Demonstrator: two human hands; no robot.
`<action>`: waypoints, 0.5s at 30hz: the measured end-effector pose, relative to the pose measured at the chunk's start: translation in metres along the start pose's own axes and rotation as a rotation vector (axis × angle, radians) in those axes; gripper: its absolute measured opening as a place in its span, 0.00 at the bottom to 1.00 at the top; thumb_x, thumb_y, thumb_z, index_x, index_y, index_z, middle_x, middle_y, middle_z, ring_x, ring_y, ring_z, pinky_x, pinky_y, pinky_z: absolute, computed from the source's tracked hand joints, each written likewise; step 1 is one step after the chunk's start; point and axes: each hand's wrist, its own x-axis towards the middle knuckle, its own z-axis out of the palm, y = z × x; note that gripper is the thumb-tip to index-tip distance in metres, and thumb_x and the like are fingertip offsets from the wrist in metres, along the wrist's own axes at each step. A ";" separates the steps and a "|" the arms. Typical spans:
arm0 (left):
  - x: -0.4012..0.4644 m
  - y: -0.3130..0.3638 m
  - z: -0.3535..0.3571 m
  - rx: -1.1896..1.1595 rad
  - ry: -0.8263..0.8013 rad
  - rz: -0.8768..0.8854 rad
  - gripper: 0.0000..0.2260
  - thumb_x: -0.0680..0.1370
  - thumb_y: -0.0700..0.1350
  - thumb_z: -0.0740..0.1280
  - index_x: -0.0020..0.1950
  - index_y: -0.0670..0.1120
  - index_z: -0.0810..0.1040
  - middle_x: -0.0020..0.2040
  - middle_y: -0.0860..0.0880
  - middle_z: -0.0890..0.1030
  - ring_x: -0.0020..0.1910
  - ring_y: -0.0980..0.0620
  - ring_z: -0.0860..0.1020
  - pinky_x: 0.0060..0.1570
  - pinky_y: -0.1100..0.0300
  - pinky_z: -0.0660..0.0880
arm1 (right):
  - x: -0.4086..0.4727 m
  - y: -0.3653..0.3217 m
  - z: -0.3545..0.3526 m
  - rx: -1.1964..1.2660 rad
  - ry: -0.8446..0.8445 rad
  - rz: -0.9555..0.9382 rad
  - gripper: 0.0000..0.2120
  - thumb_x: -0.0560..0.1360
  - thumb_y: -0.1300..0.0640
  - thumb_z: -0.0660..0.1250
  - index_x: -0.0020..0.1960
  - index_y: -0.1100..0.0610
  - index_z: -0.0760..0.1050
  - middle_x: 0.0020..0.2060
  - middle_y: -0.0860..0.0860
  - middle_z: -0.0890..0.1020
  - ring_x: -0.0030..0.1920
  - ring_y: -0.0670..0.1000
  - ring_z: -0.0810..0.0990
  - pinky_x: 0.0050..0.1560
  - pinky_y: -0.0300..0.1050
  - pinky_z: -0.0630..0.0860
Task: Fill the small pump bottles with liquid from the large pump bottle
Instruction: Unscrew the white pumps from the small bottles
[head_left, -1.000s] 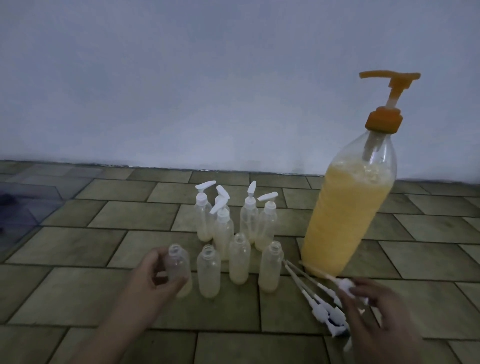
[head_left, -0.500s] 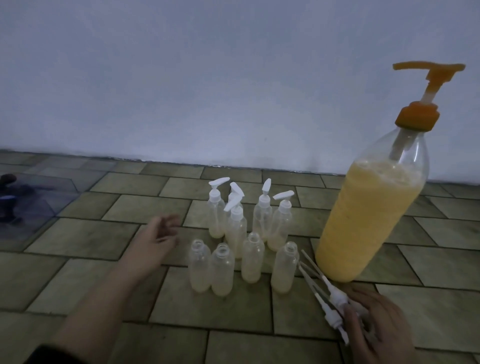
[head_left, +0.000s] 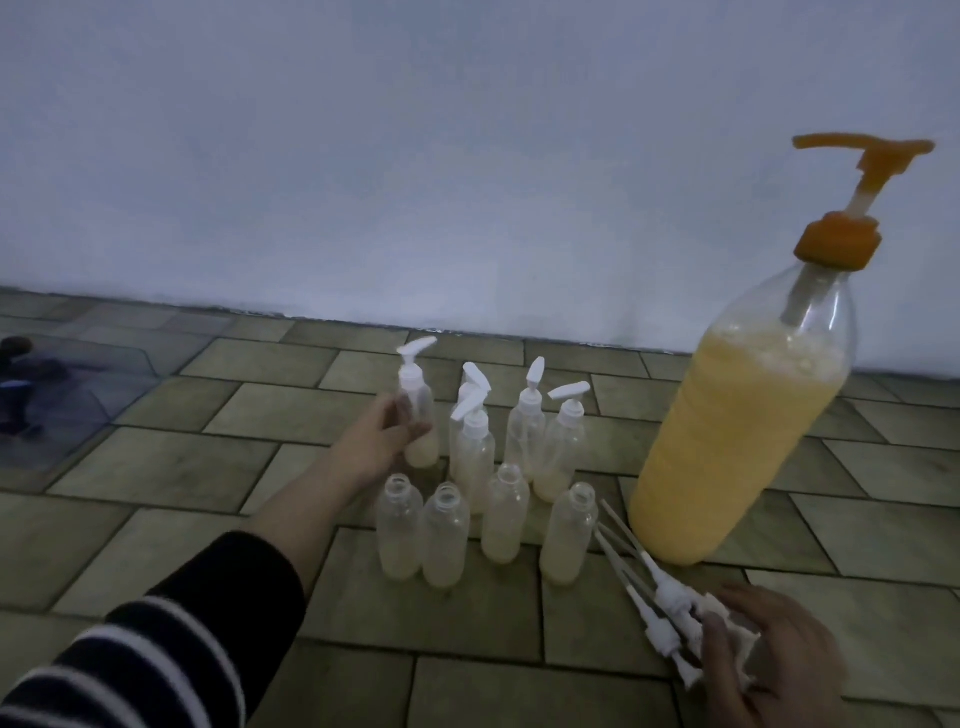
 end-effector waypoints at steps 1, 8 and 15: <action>-0.004 0.006 -0.005 -0.051 0.085 0.029 0.13 0.77 0.44 0.67 0.60 0.42 0.73 0.52 0.49 0.79 0.49 0.54 0.78 0.47 0.60 0.75 | 0.003 -0.006 -0.001 0.022 0.046 0.019 0.12 0.71 0.56 0.62 0.39 0.64 0.79 0.33 0.61 0.78 0.33 0.56 0.75 0.47 0.45 0.70; -0.086 0.105 -0.019 -0.089 0.255 0.430 0.14 0.74 0.59 0.66 0.55 0.55 0.73 0.45 0.57 0.79 0.42 0.62 0.77 0.39 0.69 0.75 | 0.072 -0.170 -0.067 0.563 -0.040 0.044 0.09 0.73 0.47 0.69 0.51 0.48 0.80 0.42 0.44 0.83 0.44 0.42 0.81 0.43 0.30 0.74; -0.140 0.126 0.032 0.245 0.067 0.512 0.14 0.73 0.64 0.62 0.58 0.66 0.69 0.49 0.61 0.78 0.47 0.63 0.77 0.38 0.73 0.70 | 0.113 -0.224 -0.057 0.772 -0.343 0.217 0.16 0.61 0.45 0.75 0.43 0.54 0.82 0.37 0.52 0.84 0.38 0.50 0.83 0.39 0.49 0.81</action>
